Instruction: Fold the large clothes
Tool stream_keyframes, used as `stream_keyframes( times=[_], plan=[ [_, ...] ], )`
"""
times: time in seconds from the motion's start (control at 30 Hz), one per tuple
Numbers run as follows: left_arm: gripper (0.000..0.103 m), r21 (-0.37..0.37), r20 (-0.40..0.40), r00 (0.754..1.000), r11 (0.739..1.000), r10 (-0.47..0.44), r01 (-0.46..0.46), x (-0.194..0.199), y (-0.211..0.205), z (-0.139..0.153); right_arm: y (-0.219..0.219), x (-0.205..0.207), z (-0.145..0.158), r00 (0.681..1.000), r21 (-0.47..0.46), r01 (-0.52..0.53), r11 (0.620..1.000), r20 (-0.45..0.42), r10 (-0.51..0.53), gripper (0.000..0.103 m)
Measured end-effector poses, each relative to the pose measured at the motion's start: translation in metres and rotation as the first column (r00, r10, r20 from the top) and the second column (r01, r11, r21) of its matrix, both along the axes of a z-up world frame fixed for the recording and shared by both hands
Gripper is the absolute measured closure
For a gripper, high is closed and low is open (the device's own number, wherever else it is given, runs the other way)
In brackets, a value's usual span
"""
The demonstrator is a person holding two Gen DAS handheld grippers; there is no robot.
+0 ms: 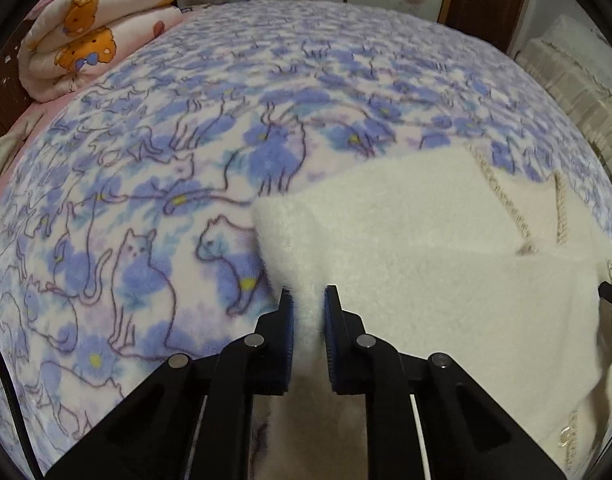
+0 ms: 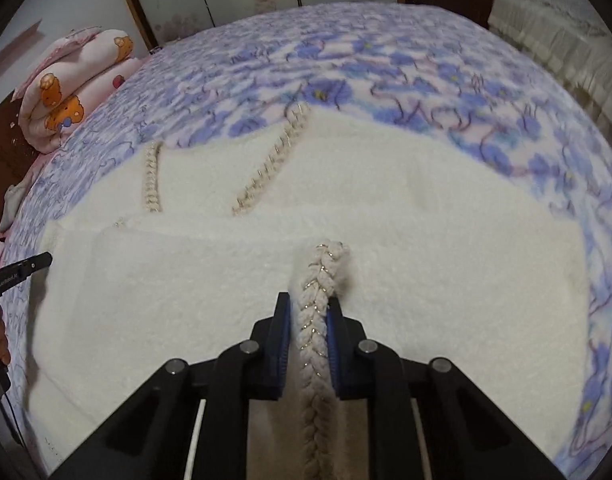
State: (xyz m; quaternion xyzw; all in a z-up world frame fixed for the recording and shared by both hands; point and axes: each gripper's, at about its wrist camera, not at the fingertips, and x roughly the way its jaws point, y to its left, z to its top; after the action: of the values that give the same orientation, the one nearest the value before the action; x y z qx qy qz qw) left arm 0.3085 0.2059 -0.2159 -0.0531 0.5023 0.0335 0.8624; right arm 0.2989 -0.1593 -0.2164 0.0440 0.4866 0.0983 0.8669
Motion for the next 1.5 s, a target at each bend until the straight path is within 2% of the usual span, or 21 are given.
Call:
stream_keyframes(
  times=[0.13, 0.2, 0.3, 0.37, 0.43, 0.5, 0.53, 0.6, 0.67, 0.73, 0.8, 0.93, 1.07, 1.17, 1.23, 1.3, 1.33, 1.4, 1.43, 1.47, 1.5],
  plan=[
    [0.093, -0.058, 0.086, 0.994, 0.997, 0.063, -0.058, -0.005, 0.012, 0.015, -0.004, 0.003, 0.032, 0.99, 0.063, 0.01, 0.998, 0.141, -0.018, 0.088],
    [0.093, -0.072, 0.095, 0.992, 0.994, 0.086, -0.079, -0.003, 0.016, 0.012, 0.0, 0.012, 0.034, 0.985, 0.059, 0.023, 0.998, 0.171, -0.033, 0.088],
    [0.092, -0.055, 0.05, 0.995, 0.995, 0.089, -0.086, 0.004, 0.018, -0.007, 0.006, 0.033, 0.005, 0.996, 0.009, 0.048, 0.999, 0.069, -0.048, 0.086],
    [0.09, -0.042, 0.023, 0.997, 0.997, 0.073, -0.072, 0.005, 0.019, -0.019, 0.008, 0.044, -0.027, 0.995, -0.031, 0.067, 0.997, -0.065, -0.069, 0.081],
    [0.083, -0.058, 0.001, 0.997, 0.995, 0.079, -0.079, 0.005, 0.024, -0.022, 0.0, 0.039, -0.026, 0.993, 0.028, 0.1, 0.995, -0.059, -0.098, 0.08],
    [0.071, -0.089, -0.01, 0.994, 0.991, 0.104, -0.105, 0.003, 0.032, -0.015, -0.007, 0.032, -0.018, 0.989, 0.058, 0.134, 0.989, -0.076, -0.129, 0.078],
    [0.067, -0.099, -0.007, 0.993, 0.988, 0.116, -0.116, 0.001, 0.035, -0.01, -0.01, 0.026, -0.011, 0.988, 0.07, 0.141, 0.988, -0.066, -0.137, 0.078],
    [0.054, -0.122, 0.008, 0.991, 0.984, 0.135, -0.133, -0.005, 0.039, 0.004, -0.01, 0.013, 0.001, 0.992, 0.079, 0.125, 0.989, -0.031, -0.123, 0.077],
    [0.051, -0.132, 0.03, 0.99, 0.982, 0.141, -0.136, -0.012, 0.038, 0.017, -0.005, -0.001, 0.012, 0.995, 0.06, 0.096, 0.994, -0.006, -0.096, 0.077],
    [0.049, -0.139, 0.045, 0.991, 0.983, 0.129, -0.122, -0.02, 0.028, 0.03, 0.004, -0.012, 0.018, 0.998, 0.047, 0.066, 0.997, -0.007, -0.066, 0.077],
    [0.036, -0.154, 0.047, 0.993, 0.983, 0.104, -0.096, -0.028, 0.011, 0.037, 0.017, -0.021, 0.02, 0.999, 0.046, 0.032, 0.998, -0.015, -0.031, 0.077],
    [0.034, -0.202, 0.103, 0.994, 0.979, 0.045, -0.024, -0.047, -0.03, 0.041, 0.058, -0.037, 0.021, 0.999, 0.056, -0.045, 0.997, -0.021, 0.046, 0.077],
    [0.034, -0.225, 0.114, 0.993, 0.974, 0.026, 0.001, -0.061, -0.069, 0.023, 0.096, -0.048, 0.02, 0.993, 0.098, -0.122, 0.988, 0.008, 0.122, 0.077],
    [0.034, -0.244, 0.062, 0.998, 0.97, 0.031, -0.015, -0.063, -0.082, -0.006, 0.114, -0.044, 0.002, 0.989, 0.11, -0.141, 0.984, -0.019, 0.144, 0.077],
    [0.034, -0.204, 0.036, 0.999, 0.979, 0.018, -0.01, -0.062, -0.088, -0.025, 0.118, -0.041, -0.012, 0.988, 0.093, -0.145, 0.985, -0.046, 0.15, 0.077],
    [0.034, -0.126, 0.057, 0.998, 0.991, -0.027, 0.034, -0.062, -0.092, -0.029, 0.113, -0.041, -0.018, 0.984, 0.086, -0.17, 0.982, -0.031, 0.174, 0.083],
    [0.034, -0.094, 0.062, 0.997, 0.994, -0.041, 0.046, -0.063, -0.091, -0.029, 0.108, -0.042, -0.016, 0.985, 0.055, -0.173, 0.983, -0.014, 0.174, 0.085],
    [0.034, -0.043, 0.063, 0.997, 0.998, -0.042, 0.044, -0.063, -0.084, -0.028, 0.091, -0.044, -0.011, 0.993, -0.095, -0.106, 0.99, 0.04, 0.11, 0.087],
    [0.034, -0.043, 0.06, 0.998, 0.998, -0.037, 0.04, -0.064, -0.076, -0.029, 0.077, -0.043, -0.013, 0.997, -0.199, -0.035, 0.979, 0.059, 0.047, 0.084],
    [0.034, -0.055, 0.056, 0.998, 0.998, -0.03, 0.033, -0.065, -0.068, -0.03, 0.059, -0.039, -0.018, 0.998, -0.263, 0.024, 0.964, 0.057, -0.01, 0.084],
    [0.034, -0.072, 0.054, 0.998, 0.997, -0.027, 0.031, -0.064, -0.06, -0.031, 0.04, -0.037, -0.022, 0.999, -0.237, 0.037, 0.971, 0.045, -0.027, 0.088]
  ],
)
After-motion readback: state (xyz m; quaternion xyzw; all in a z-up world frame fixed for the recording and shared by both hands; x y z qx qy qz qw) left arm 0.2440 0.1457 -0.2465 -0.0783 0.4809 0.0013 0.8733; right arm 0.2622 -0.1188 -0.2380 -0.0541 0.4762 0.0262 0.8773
